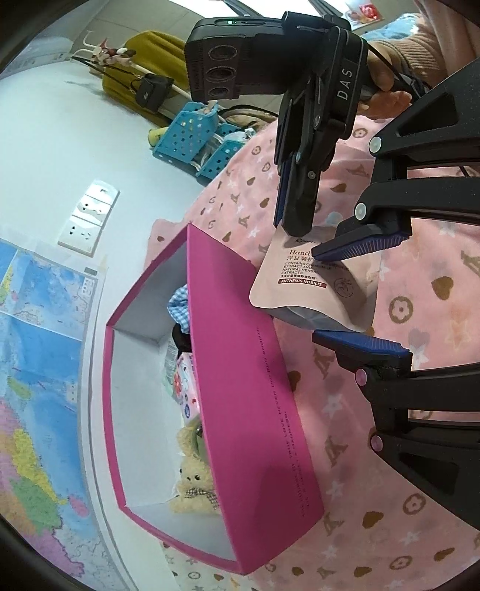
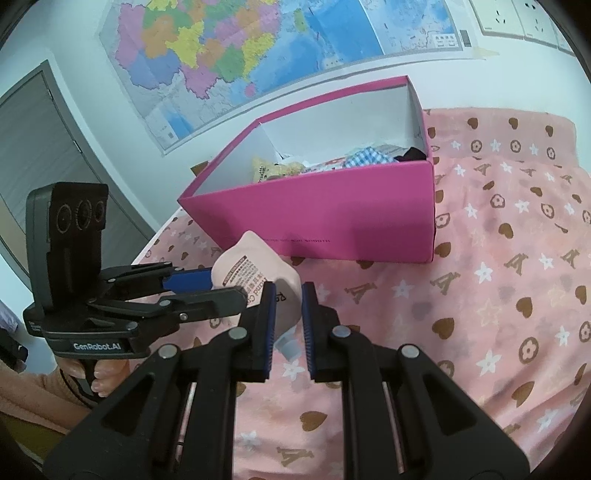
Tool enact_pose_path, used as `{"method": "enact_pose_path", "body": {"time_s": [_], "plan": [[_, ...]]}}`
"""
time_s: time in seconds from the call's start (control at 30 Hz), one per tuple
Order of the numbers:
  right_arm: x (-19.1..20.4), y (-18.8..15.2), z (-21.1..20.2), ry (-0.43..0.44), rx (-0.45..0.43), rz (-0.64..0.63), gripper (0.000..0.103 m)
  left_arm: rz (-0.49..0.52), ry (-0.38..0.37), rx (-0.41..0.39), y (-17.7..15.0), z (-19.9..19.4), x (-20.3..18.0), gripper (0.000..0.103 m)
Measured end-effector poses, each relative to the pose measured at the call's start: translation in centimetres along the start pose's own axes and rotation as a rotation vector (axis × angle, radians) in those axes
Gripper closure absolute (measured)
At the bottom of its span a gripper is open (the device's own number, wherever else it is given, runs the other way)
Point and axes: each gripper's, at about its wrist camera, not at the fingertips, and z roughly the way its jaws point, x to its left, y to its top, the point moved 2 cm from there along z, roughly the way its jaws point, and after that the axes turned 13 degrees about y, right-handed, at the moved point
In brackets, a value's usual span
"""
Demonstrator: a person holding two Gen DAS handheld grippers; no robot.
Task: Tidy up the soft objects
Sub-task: 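Lift the hand cream pouch and carry it over the pink box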
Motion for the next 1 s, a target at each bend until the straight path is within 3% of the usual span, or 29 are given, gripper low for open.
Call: {"method": "enact_pose_path", "body": {"time_s": [1.0], "plan": [[0.6, 2.8, -1.2, -0.010, -0.038, -0.077, 0.086, -0.004, -0.014, -0.061, 1.9, -1.4, -0.3, 0.065]]}}
